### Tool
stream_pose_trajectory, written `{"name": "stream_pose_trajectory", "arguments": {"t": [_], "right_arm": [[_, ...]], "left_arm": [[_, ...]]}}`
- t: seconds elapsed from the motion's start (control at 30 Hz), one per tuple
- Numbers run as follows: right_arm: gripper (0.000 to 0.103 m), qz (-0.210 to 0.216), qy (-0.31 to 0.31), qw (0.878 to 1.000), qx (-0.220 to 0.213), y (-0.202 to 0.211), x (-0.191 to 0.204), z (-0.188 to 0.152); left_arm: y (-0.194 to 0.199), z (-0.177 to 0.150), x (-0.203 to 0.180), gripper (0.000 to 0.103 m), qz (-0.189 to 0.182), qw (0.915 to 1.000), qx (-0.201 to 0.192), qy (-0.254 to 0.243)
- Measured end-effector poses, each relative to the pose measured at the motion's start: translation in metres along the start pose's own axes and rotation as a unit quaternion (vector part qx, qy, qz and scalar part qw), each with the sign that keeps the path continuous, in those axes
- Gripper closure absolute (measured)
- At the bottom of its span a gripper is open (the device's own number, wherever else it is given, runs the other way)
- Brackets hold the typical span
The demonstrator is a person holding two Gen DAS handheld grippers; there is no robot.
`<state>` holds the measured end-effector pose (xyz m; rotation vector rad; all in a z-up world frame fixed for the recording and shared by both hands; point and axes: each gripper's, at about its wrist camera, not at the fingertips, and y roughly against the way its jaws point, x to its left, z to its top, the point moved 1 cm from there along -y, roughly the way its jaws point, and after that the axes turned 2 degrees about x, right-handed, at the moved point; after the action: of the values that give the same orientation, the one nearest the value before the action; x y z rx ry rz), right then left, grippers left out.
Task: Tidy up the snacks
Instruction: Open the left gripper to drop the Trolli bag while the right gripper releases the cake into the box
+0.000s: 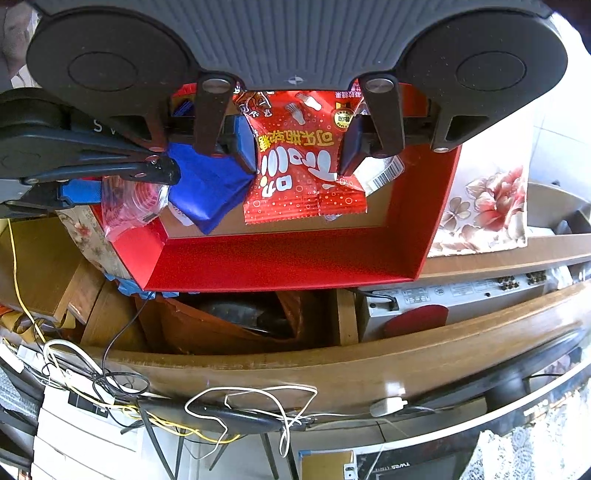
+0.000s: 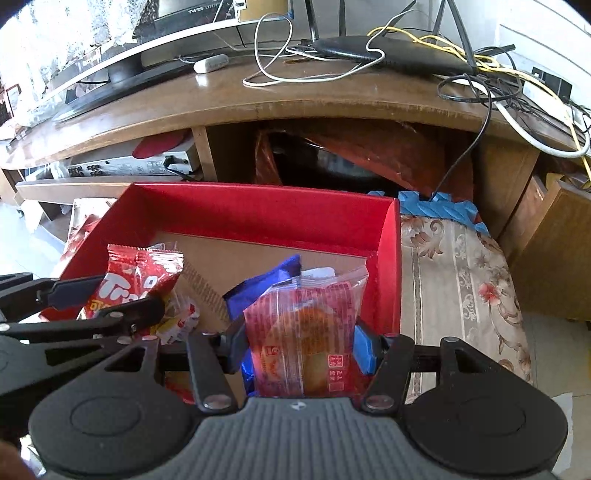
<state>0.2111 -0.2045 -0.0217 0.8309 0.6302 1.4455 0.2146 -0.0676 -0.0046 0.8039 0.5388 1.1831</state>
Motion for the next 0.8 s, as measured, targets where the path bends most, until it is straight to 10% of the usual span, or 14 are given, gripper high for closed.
{"name": "stream_pose_trajectory", "arguments": {"t": [0.8], "right_arm": [[0.037,0.003,-0.01,1.0,-0.005,0.006,-0.01,0.003]], "left_arm": [[0.009,0.005,0.009,0.022,-0.004,0.9995,-0.015,0.026]]}}
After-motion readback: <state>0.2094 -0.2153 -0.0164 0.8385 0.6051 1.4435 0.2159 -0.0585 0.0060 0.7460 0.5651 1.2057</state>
